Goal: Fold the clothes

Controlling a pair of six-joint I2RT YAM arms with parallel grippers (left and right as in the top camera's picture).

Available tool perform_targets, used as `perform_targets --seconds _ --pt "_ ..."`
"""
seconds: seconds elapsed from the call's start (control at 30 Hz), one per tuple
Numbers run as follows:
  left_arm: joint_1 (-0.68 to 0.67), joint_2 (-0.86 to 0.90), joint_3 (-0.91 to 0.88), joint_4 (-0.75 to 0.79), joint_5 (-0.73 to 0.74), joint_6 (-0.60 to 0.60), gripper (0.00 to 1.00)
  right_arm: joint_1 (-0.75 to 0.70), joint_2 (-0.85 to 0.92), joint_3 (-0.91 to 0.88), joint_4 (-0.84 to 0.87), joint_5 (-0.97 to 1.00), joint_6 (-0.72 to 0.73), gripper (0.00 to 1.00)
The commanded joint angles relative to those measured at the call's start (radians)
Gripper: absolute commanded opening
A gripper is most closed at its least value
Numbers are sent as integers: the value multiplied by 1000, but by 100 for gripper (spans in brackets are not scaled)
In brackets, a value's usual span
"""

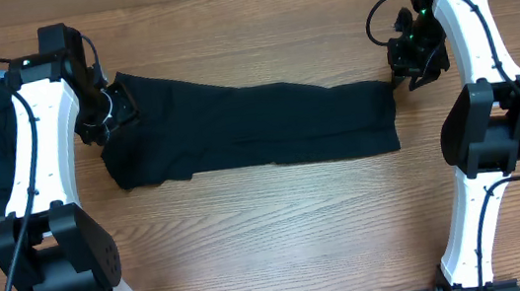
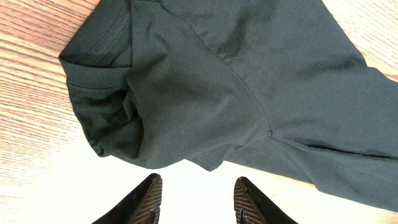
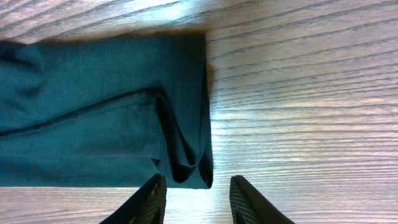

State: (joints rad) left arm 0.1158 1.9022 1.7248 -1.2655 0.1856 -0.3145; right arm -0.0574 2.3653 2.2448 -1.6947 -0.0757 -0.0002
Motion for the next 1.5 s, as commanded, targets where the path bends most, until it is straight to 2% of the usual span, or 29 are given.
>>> perform_targets --seconds 0.0,0.03,0.07,0.17,0.27,0.37,0.47,0.63,0.73,0.8,0.87,0.97,1.03,1.13,1.23,1.33,1.4,1.47 --pt "2 -15 -6 -3 -10 5 44 -5 -2 0 0 -16 0 43" --pt "1 -15 -6 -3 -10 5 48 -5 -2 0 0 -42 -1 59" --pt "1 -15 -6 -3 -11 5 52 -6 -2 -1 0 -71 -1 66" --pt "1 -15 -6 -21 -33 24 62 -21 -2 -1 0 -109 -1 84" --pt "0 -15 -6 -25 -64 31 64 -93 -2 -8 0 -202 -1 95" --pt "0 -15 -7 -17 -64 31 64 -156 -2 -116 0 -270 -86 96" --pt "-1 -15 -7 -8 -63 31 64 -155 -2 -277 45 -348 -195 95" --pt "-2 -15 -7 -13 -63 31 64 -117 -1 -406 140 -420 -207 94" --pt "-5 -15 -7 -14 -63 31 64 -76 -1 -479 262 -442 -182 87" --pt "-5 -15 -7 -18 -63 31 64 -55 -1 -487 334 -442 -132 76" --pt "-5 -15 -7 -22 -63 31 64 -47 -1 -487 382 -442 -99 57" --pt "-5 -15 -7 -24 -63 31 64 -50 -1 -487 401 -441 -96 21" --pt "-5 -15 -7 -24 -63 31 63 -50 -1 -482 412 -362 -50 4" --pt "-5 -16 -6 -20 -54 34 61 -61 -7 -426 380 -232 -27 4" --pt "-5 -16 -6 -17 -9 61 61 -148 -19 -275 310 -204 21 4" --pt "-5 -16 -6 -16 -9 61 61 -202 -22 -116 202 -195 -18 4" --pt "-5 -16 -6 -10 -9 61 61 -164 -22 -30 130 -186 -61 4" --pt "-5 -16 -6 -10 -8 61 61 -60 -22 29 86 -166 -79 4"
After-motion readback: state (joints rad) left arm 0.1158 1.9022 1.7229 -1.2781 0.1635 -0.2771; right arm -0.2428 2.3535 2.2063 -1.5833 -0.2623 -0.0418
